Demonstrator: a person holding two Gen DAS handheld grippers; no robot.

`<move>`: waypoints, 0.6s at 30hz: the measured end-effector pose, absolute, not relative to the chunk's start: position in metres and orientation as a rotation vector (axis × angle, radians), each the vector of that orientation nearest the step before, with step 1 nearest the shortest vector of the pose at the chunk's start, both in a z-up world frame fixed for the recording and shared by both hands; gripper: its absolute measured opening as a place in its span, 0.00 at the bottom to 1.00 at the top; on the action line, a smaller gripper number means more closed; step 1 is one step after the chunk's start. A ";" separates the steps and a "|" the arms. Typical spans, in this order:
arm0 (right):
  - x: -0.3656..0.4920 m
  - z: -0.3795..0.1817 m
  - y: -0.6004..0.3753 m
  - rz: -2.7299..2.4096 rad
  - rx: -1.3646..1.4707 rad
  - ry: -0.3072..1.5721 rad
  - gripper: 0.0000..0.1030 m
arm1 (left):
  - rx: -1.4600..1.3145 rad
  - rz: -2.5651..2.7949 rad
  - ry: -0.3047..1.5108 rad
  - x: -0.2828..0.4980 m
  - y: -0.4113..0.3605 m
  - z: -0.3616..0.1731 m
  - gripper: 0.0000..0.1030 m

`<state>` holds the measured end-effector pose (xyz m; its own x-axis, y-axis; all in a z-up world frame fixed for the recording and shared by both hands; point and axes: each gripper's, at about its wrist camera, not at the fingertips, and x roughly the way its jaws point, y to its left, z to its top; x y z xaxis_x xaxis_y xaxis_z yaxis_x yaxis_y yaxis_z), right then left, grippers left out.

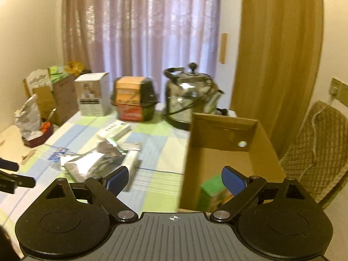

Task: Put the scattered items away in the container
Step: 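Withdraw both tools from the cardboard box back over the table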

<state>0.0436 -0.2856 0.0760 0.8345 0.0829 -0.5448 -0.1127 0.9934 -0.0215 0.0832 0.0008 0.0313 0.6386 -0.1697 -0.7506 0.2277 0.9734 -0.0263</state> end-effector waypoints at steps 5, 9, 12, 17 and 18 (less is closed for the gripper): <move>0.042 0.073 -0.256 0.168 -0.067 0.591 0.94 | 0.096 -0.208 0.830 0.079 0.011 0.034 0.78; 0.043 0.067 -0.236 0.208 -0.074 0.612 0.94 | 0.123 -0.205 0.816 0.078 0.015 0.035 0.80; 0.044 0.063 -0.224 0.230 -0.083 0.626 0.94 | 0.132 -0.207 0.812 0.079 0.018 0.035 0.82; 0.052 0.055 -0.212 0.255 -0.088 0.652 0.94 | 0.128 -0.209 0.815 0.085 0.025 0.032 0.83; 0.054 0.053 -0.210 0.258 -0.087 0.658 0.94 | 0.128 -0.210 0.817 0.086 0.026 0.031 0.83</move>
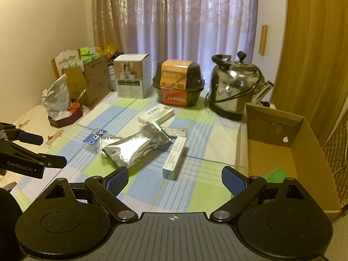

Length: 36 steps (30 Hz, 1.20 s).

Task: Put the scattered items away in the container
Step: 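Withdraw both tools from the cardboard box back over the table, then grasp the long white medicine box with the right tool while the left tool grasps the silver foil bag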

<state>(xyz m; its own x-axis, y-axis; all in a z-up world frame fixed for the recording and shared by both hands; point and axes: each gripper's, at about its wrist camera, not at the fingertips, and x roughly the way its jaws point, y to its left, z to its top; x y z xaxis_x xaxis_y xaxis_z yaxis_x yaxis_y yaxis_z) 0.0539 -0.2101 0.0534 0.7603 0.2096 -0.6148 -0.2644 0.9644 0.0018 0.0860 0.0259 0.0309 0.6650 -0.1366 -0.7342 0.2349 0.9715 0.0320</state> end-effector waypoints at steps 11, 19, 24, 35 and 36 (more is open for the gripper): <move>0.085 0.033 -0.200 0.265 -0.083 0.737 0.94 | 0.141 -0.243 0.839 0.110 0.023 0.019 0.85; 0.126 0.010 -0.194 0.253 -0.064 0.780 0.94 | 0.174 -0.299 0.858 0.151 0.012 0.008 0.85; 0.155 -0.009 -0.196 0.232 -0.037 0.815 0.94 | 0.227 -0.356 0.870 0.185 0.001 -0.003 0.85; 0.234 -0.052 -0.202 0.199 0.059 0.894 0.94 | 0.362 -0.455 0.857 0.231 -0.023 -0.044 0.85; 0.241 -0.057 -0.201 0.199 0.060 0.903 0.94 | 0.360 -0.458 0.858 0.233 -0.024 -0.047 0.85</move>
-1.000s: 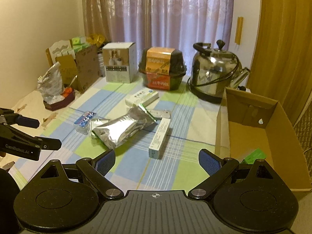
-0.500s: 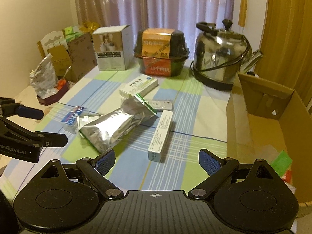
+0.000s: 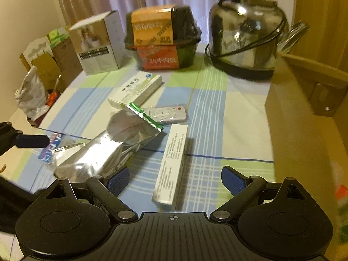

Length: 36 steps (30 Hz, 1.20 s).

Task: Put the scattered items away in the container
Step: 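Grasp the long white medicine box with the right tool while the left tool grasps the silver foil bag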

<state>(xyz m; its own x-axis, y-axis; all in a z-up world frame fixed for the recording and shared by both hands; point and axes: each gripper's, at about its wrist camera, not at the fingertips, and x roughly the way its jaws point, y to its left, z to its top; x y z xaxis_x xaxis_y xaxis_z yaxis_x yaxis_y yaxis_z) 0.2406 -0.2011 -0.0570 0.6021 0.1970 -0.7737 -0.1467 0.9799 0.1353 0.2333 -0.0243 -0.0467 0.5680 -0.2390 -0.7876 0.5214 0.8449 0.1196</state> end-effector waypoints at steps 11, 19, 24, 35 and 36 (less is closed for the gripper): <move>0.281 -0.101 -0.199 0.213 0.060 0.981 0.72 | 0.374 -0.486 0.854 0.257 -0.034 -0.068 0.82; 0.284 -0.111 -0.202 0.222 0.054 0.968 0.28 | 0.384 -0.487 0.842 0.274 -0.047 -0.077 0.81; 0.272 -0.105 -0.215 0.171 0.042 0.943 0.28 | 0.391 -0.478 0.863 0.286 -0.060 -0.087 0.77; 0.252 -0.104 -0.224 0.147 0.052 0.948 0.28 | 0.409 -0.402 0.949 0.308 -0.072 -0.102 0.46; 0.250 -0.103 -0.224 0.149 0.054 0.948 0.28 | 0.412 -0.399 0.947 0.305 -0.073 -0.100 0.43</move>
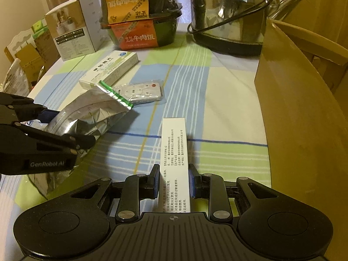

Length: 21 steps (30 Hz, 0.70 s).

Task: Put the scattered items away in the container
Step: 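Grasp the long white medicine box with the right tool while the left tool grasps the silver foil bag, then lift and carry the white box and foil bag toward the cardboard box with both tools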

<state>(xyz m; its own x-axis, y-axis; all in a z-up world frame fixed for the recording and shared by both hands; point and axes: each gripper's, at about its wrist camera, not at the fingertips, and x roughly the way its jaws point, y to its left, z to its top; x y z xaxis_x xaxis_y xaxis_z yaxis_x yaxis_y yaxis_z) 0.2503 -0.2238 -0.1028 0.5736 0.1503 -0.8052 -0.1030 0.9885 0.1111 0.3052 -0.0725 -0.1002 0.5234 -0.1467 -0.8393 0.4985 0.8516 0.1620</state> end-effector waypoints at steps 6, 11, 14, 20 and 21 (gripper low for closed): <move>0.228 -0.093 -0.223 0.149 0.057 0.954 0.28 | 0.390 -0.452 0.970 0.268 -0.072 -0.086 0.31; 0.192 -0.088 -0.226 0.149 0.067 0.978 0.28 | 0.336 -0.479 0.999 0.217 -0.068 -0.081 0.31; 0.170 -0.090 -0.226 0.148 0.074 0.996 0.28 | 0.319 -0.480 1.023 0.189 -0.065 -0.087 0.32; 0.152 -0.099 -0.226 0.146 0.074 1.004 0.29 | 0.310 -0.466 1.023 0.179 -0.061 -0.089 0.37; 0.153 -0.099 -0.225 0.147 0.070 1.003 0.29 | 0.316 -0.472 1.019 0.181 -0.062 -0.088 0.38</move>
<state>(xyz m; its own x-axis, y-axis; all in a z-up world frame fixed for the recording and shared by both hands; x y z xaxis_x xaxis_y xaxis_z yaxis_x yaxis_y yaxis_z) 0.1526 -0.2254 -0.0993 0.5290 0.1557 -0.8342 -0.0910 0.9878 0.1267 0.1814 -0.0616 -0.0877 0.4379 -0.2280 -0.8696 0.5153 0.8563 0.0349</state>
